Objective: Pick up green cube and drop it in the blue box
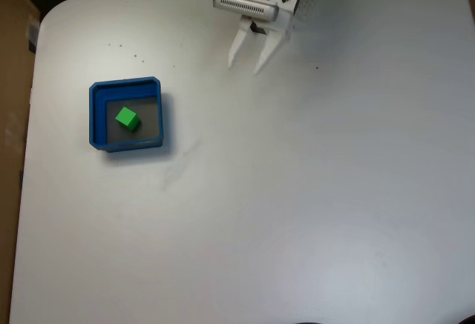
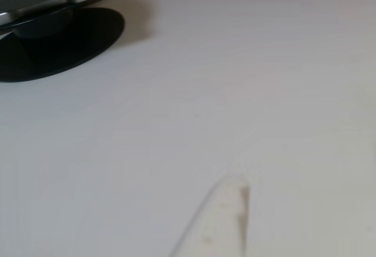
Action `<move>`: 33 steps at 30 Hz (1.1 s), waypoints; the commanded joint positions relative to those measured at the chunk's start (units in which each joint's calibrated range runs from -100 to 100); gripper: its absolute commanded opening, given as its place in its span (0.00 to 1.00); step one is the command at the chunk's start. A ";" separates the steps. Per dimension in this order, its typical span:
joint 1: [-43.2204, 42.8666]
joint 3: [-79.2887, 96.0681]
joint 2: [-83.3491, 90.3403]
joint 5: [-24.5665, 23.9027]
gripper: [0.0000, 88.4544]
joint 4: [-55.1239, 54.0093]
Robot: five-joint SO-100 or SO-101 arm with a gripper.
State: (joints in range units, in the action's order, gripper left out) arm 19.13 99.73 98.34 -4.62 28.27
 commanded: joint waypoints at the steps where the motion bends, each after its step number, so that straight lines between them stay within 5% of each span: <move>1: -6.56 0.09 1.25 0.24 0.26 0.20; 13: -21.30 0.09 1.16 0.29 0.26 0.20; 33: -23.11 0.09 1.08 4.05 0.21 0.28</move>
State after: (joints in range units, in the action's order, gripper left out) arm -3.63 99.73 98.34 -2.32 28.35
